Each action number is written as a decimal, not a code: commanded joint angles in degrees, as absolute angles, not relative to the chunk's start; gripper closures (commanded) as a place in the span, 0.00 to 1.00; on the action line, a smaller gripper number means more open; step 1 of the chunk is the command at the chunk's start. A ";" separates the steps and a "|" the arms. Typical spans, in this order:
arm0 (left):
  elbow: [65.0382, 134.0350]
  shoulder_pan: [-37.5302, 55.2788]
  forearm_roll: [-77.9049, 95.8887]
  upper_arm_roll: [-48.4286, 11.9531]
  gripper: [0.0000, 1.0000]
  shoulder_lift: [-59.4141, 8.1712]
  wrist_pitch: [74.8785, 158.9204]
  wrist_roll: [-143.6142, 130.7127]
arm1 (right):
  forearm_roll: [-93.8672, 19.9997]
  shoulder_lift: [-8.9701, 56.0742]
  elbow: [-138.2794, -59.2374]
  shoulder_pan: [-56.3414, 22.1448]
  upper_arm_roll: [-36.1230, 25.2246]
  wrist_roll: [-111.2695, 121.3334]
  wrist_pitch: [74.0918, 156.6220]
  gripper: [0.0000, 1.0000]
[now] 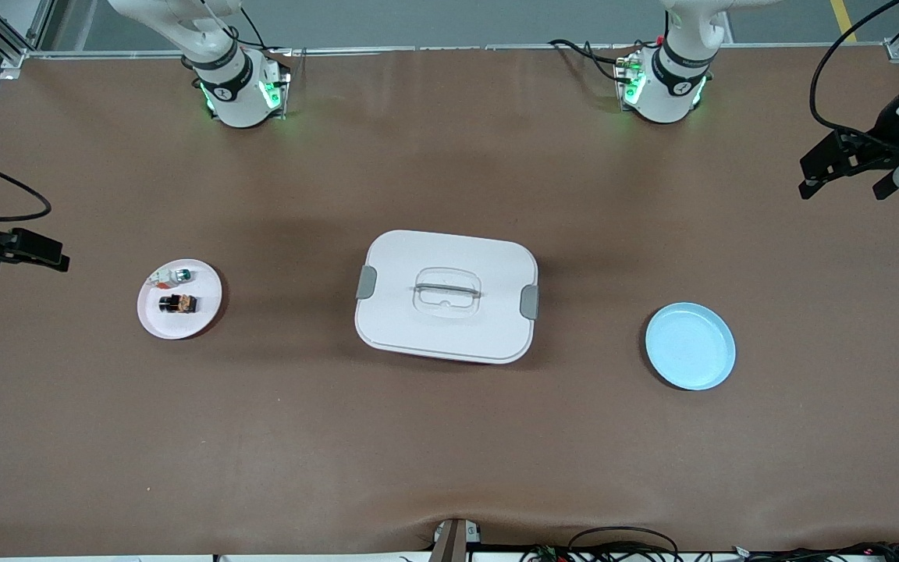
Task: Transfer orange switch to right arm and place
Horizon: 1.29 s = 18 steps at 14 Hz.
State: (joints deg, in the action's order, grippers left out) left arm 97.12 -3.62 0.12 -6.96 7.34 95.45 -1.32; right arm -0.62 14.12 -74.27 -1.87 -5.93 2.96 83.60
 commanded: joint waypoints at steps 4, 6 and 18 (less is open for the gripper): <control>95.01 -3.34 0.88 -7.47 0.00 6.68 94.13 -1.14 | -0.79 10.90 -75.58 0.43 -5.63 1.41 79.55 0.00; 94.83 -3.34 0.88 -7.47 0.00 6.59 94.04 -1.23 | -0.79 9.67 -75.85 1.05 -5.63 1.41 77.70 0.00; 94.05 -3.25 0.79 -8.44 0.00 4.93 89.92 -1.23 | 0.26 2.29 -84.38 -0.35 -5.36 1.49 81.22 0.00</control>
